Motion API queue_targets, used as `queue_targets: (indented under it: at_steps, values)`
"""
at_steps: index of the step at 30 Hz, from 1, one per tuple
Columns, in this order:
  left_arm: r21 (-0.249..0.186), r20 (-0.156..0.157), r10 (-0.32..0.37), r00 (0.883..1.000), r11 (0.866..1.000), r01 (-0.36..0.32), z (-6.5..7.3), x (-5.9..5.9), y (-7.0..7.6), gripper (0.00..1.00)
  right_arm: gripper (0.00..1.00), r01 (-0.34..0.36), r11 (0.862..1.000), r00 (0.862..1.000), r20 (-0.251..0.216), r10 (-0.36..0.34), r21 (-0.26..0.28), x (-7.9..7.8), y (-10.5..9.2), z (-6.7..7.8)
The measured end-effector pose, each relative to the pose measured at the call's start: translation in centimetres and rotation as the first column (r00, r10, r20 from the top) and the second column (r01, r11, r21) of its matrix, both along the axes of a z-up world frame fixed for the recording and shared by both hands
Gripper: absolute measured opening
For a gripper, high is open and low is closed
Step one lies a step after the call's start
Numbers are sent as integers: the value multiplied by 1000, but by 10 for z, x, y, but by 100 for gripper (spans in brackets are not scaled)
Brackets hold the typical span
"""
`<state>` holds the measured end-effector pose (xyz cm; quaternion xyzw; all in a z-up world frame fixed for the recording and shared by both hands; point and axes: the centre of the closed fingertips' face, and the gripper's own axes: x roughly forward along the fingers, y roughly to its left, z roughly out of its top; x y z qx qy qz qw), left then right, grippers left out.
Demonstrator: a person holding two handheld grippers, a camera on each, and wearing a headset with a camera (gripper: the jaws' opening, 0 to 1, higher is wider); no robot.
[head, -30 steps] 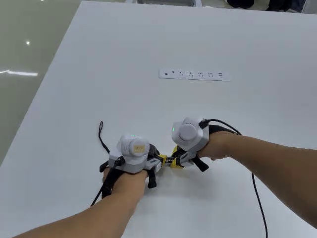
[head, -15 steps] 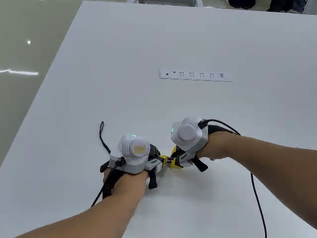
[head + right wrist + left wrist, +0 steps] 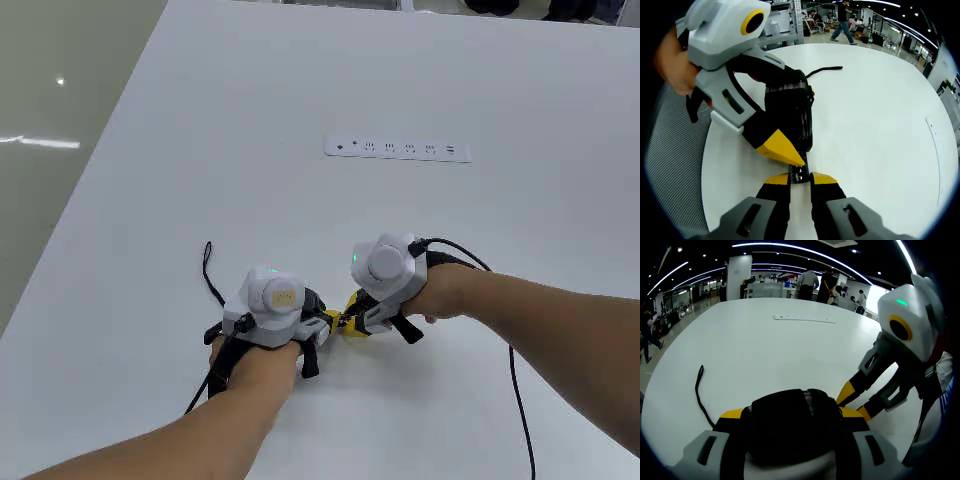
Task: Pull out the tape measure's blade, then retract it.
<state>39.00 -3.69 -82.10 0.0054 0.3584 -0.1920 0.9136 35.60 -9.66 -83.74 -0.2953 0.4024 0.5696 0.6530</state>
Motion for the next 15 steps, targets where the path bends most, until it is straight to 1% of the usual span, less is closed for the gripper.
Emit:
queue_targets:
  at_steps: [1, 3, 5, 7, 12, 15]
  values:
    - [0, 0, 0, 1000, 1000, 0, 0, 0, 0, 70, 14, -2, 1000, 1000, 2, 2, 1, 0, 0, 0]
    - [0, 0, -1, 1000, 1000, 1, 0, 0, 0, 70, 14, -19, 1000, 1000, 19, 19, 5, 0, 2, 0]
    - [-1, 0, 0, 1000, 1000, 0, 1, 0, 0, 70, 14, -10, 1000, 1000, 16, 10, 9, 0, 3, 0]
    - [-1, 0, 0, 1000, 1000, 0, 1, -1, 1, 70, 14, -17, 1000, 1000, 22, 17, 8, 0, 4, 0]
    - [-3, -2, 1, 1000, 1000, -1, 1, -1, 1, 70, 14, -10, 1000, 1000, 13, 10, 11, 1, 5, 0]
    - [-9, -1, 1, 1000, 1000, -1, 1, -2, 1, 70, 14, -33, 999, 999, 23, 32, 24, 1, 7, 1]
